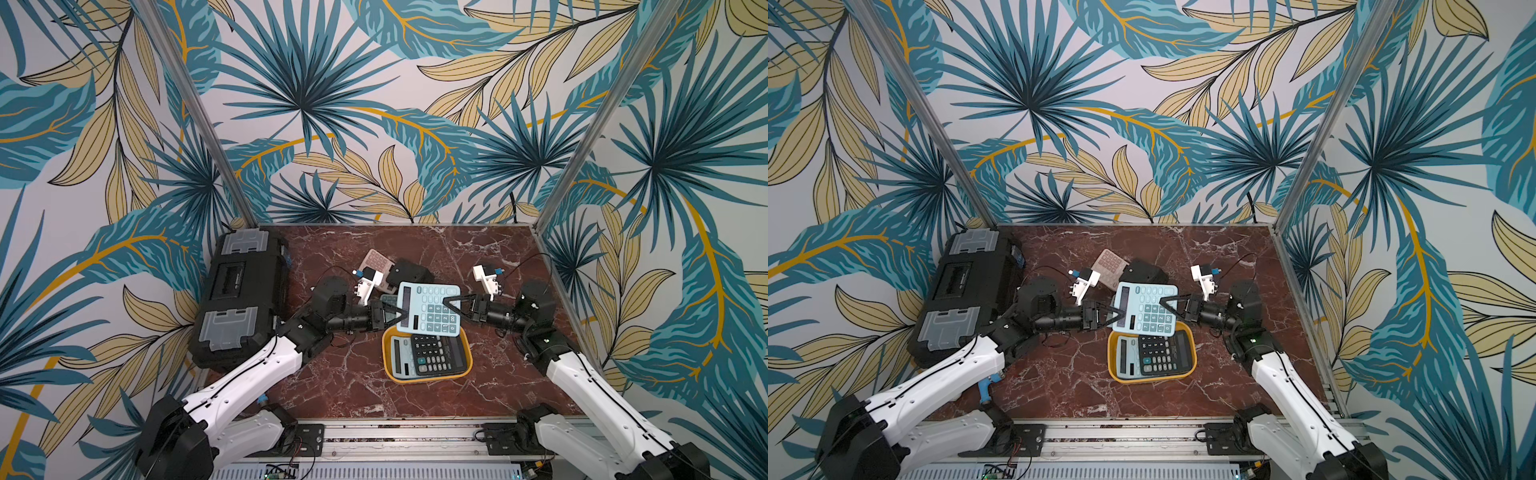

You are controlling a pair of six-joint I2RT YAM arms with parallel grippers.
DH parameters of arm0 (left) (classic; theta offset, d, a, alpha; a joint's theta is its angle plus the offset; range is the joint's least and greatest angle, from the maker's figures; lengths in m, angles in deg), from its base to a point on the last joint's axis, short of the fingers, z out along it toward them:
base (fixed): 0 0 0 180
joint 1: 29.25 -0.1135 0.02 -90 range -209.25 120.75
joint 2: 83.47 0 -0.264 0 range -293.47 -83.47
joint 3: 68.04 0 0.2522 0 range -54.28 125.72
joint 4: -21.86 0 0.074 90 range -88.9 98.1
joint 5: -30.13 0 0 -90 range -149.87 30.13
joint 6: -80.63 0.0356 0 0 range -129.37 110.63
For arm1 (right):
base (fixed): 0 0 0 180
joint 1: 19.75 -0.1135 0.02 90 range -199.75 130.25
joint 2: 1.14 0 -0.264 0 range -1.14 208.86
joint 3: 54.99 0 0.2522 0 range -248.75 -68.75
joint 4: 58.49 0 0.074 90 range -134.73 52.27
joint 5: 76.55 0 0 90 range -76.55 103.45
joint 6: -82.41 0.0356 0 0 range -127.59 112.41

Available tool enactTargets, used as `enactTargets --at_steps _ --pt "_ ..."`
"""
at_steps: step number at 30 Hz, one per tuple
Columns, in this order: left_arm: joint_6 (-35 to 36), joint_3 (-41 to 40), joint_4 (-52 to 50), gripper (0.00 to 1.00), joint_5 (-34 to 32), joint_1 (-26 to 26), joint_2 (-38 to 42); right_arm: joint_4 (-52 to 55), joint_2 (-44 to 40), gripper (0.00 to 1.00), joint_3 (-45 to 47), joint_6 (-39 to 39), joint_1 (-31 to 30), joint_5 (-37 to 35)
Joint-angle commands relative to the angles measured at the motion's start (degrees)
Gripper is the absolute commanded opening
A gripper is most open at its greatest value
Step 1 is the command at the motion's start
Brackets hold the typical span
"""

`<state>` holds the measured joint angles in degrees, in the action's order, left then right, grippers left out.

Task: Put the calculator in the storage box
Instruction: Pick up the calculator at the center of the board, then place the calculator in the storage box.

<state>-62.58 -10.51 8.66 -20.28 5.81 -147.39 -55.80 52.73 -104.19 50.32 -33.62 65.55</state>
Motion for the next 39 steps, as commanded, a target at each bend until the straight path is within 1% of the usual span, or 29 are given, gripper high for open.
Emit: enactTargets --at_steps 1,3,5,6,9,10,14,18,21,24,26,29,34,39 --pt "1.53 0.73 -0.63 0.39 -1.28 0.22 -0.03 -0.14 -1.81 0.0 0.37 -0.28 -0.2 0.82" --pt "1.66 0.55 -0.82 0.49 -1.55 0.17 0.02 0.2 -2.13 0.0 0.3 -0.29 -0.19 0.6" --pt "2.05 0.53 -1.24 0.65 -2.17 0.22 0.18 1.19 -2.35 0.0 0.05 -0.74 -0.19 0.58" --pt "2.33 0.4 -1.54 0.74 -2.67 0.18 0.43 2.61 -2.49 0.0 -0.33 -1.46 -0.19 0.55" --pt "3.91 0.82 -4.29 0.96 -5.04 0.18 1.72 8.28 -3.4 0.0 -1.44 -4.49 -0.19 -0.19" --pt "4.44 1.03 -6.05 1.0 -6.17 0.16 2.28 9.88 -3.82 0.0 -1.68 -5.47 -0.19 -0.47" --pt "7.64 2.71 -14.43 1.0 -13.24 0.13 5.23 16.2 -5.49 0.0 -2.13 -9.57 -0.19 -1.55" --pt "9.3 3.38 -21.65 1.0 -21.34 0.17 9.63 18.52 -6.14 0.0 -1.34 -10.54 -0.2 -1.59" --pt "10.07 3.35 -25.78 1.0 -27.8 0.17 14.01 20.26 -6.61 0.0 -1.08 -11.53 -0.19 -1.91" --pt "9.93 2.37 -27.43 1.0 -32.29 0.19 18.3 20.99 -6.66 0.0 -0.45 -11.73 -0.19 -1.48" --pt "9.74 1.53 -27.47 1.0 -33.91 0.17 20.19 21.09 -6.4 0.0 0.34 -11.76 -0.2 -1.06" --pt "9.38 0.23 -26.54 1.0 -34.27 0.17 20.9 21.1 -5.33 0.0 2.14 -11.71 -0.19 -0.44" --pt "8.57 -1.18 -23.85 1.0 -32.54 0.16 18.03 18.78 -2.45 0.0 5.69 -10.89 -0.84 -0.41" --pt "7.88 -1.71 -21.64 1.0 -31.15 0.17 15.06 18.64 0.48 0.0 6.93 -12.34 -2.99 -3.03"
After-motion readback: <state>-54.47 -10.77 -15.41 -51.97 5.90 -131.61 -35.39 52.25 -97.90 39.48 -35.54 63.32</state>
